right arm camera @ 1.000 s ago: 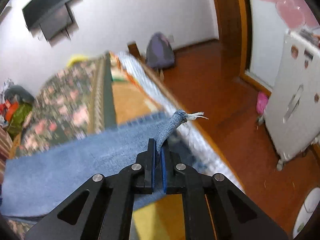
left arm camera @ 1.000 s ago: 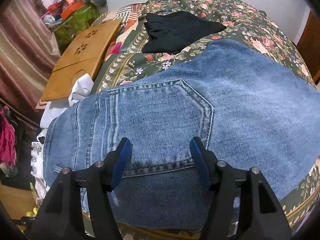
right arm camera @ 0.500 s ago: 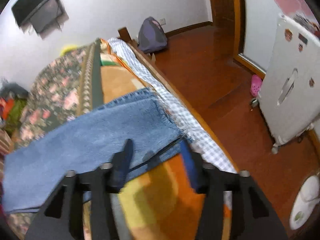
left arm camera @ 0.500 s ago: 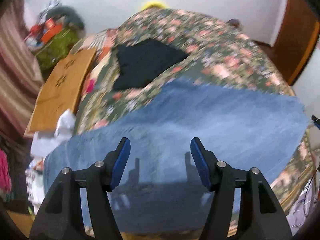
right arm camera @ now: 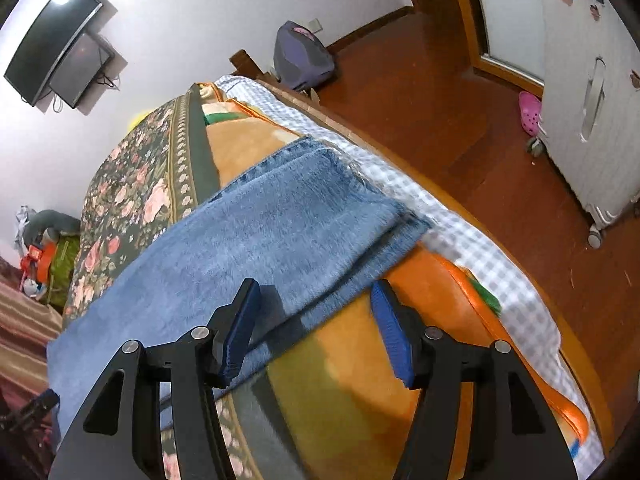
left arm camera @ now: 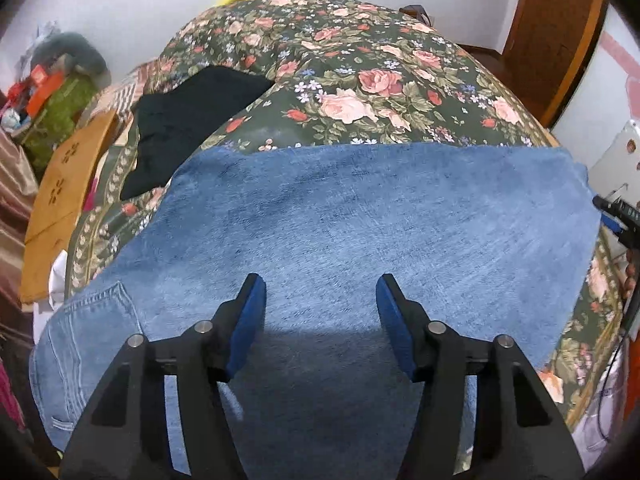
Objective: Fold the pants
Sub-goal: 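Lift the leg hem with the right gripper and fold it toward the waistband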
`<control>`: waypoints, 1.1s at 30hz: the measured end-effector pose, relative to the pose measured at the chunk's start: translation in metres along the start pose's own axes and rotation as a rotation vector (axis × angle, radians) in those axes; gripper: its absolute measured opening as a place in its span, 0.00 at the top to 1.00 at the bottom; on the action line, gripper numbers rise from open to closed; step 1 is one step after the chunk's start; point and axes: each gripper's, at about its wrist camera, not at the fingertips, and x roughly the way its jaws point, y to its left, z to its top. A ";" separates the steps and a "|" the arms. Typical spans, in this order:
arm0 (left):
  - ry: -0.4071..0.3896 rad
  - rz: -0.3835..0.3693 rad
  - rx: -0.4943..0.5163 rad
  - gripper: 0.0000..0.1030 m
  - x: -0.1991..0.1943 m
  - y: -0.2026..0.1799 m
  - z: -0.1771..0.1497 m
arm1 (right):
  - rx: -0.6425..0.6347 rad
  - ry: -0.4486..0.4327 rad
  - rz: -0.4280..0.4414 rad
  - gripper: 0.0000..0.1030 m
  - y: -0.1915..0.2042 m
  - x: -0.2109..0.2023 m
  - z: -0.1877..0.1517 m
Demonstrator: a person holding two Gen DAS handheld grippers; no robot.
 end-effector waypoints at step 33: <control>-0.192 -0.088 -0.066 0.39 -0.099 0.022 -0.009 | -0.477 -0.211 0.446 0.94 0.199 -0.116 -0.033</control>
